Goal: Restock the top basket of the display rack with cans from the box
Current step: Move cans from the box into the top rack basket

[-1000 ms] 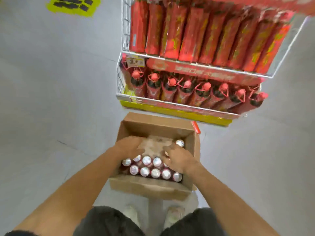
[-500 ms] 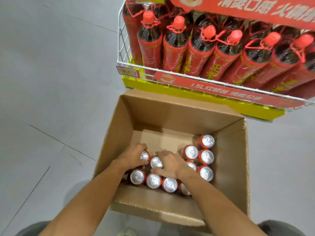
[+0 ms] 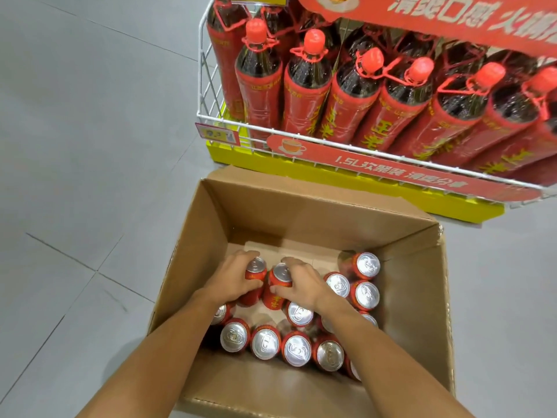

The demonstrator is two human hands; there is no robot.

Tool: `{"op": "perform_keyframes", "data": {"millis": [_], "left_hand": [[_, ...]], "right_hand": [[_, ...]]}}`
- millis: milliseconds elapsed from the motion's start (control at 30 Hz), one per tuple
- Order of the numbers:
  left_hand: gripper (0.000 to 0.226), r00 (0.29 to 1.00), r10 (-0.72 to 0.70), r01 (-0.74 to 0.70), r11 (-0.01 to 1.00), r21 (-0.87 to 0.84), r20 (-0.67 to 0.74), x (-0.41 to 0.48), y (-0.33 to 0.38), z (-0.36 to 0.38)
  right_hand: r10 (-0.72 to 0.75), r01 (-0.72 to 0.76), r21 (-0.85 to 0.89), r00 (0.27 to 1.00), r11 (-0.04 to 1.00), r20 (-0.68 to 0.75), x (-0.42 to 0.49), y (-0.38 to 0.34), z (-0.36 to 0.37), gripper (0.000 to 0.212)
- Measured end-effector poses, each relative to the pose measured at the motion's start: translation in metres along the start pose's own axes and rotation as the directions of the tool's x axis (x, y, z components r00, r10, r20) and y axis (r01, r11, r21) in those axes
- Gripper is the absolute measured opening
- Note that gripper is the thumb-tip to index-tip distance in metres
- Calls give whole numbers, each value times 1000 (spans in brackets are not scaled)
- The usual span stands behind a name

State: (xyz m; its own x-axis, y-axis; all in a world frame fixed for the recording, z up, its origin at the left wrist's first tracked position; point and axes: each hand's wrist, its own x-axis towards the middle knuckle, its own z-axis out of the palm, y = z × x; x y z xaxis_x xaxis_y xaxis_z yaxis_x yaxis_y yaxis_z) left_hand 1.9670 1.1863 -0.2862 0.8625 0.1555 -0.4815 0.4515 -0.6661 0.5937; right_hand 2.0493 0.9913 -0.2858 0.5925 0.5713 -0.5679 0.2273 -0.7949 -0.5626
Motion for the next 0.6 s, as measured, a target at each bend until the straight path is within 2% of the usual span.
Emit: {"op": "perform_keyframes", "data": {"millis": [133, 267, 433, 600], "left_hand": [[56, 999, -39, 38, 992, -124, -8, -7, 10, -17], [55, 999, 20, -27, 975, -222, -31, -47, 82, -95], [50, 982, 167, -186, 944, -271, -93, -125, 264, -268], [47, 925, 357, -379, 901, -212, -132, -205, 488, -481]], "right_hand": [[-4, 10, 108, 998, 994, -57, -15, -3, -23, 48], [-42, 74, 176, 983, 982, -180, -81, -52, -118, 42], [-91, 135, 135, 953, 982, -288, -210, -176, -319, 40], [-178, 215, 28, 867, 976, -465, -355, -326, -548, 44]]}}
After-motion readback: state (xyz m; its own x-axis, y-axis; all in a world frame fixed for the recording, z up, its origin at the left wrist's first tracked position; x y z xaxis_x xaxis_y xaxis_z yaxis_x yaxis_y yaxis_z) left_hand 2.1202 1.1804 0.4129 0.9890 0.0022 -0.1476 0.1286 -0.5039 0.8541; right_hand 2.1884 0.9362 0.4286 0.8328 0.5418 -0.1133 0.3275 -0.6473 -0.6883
